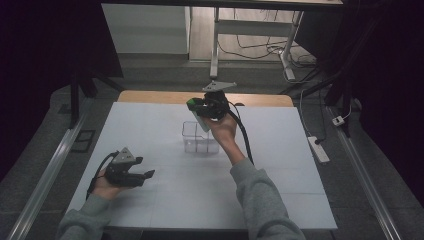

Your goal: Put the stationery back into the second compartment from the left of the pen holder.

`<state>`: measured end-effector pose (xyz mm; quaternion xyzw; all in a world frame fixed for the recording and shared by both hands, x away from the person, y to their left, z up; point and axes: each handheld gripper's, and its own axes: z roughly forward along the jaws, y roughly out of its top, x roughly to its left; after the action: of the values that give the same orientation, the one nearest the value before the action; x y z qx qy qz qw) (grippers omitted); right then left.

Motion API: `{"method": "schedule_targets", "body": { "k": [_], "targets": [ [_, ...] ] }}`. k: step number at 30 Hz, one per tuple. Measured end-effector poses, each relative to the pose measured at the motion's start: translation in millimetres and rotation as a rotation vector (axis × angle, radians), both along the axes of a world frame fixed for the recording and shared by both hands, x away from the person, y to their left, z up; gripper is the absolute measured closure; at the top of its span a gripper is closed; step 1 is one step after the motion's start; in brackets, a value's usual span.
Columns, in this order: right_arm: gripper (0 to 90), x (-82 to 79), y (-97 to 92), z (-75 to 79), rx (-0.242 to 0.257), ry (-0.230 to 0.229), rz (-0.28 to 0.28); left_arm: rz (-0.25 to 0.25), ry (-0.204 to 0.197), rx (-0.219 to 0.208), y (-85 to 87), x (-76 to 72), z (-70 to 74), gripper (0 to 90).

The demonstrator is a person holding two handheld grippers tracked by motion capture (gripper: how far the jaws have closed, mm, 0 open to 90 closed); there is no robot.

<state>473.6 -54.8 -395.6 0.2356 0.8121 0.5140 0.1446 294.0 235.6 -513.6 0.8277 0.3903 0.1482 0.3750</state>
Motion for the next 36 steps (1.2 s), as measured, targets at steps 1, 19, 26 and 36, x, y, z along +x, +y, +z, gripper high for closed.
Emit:
{"method": "schedule_targets", "body": {
  "k": [1, 19, 26, 36],
  "targets": [
    [67.2, 0.3, 0.5, -0.8, 0.000, 0.000, 0.000, 0.000, 0.000, 0.000, 0.1, 0.1, -0.1, 29.2],
    [67.1, 3.2, 4.4, -9.0, 0.011, 0.019, 0.009, -0.003, 0.003, 0.005, 0.2, 0.5, -0.8, 29.1],
    [59.1, 4.6, 0.2, -10.8, 0.011, 0.039, -0.012, -0.007, 0.004, 0.011, 0.3, 0.9, -1.1, 29.1],
    [50.5, 1.5, -6.7, -9.9, -0.041, 0.047, -0.014, -0.012, 0.007, 0.020, -1.7, 1.0, -1.9, 28.9]
  ]
}}
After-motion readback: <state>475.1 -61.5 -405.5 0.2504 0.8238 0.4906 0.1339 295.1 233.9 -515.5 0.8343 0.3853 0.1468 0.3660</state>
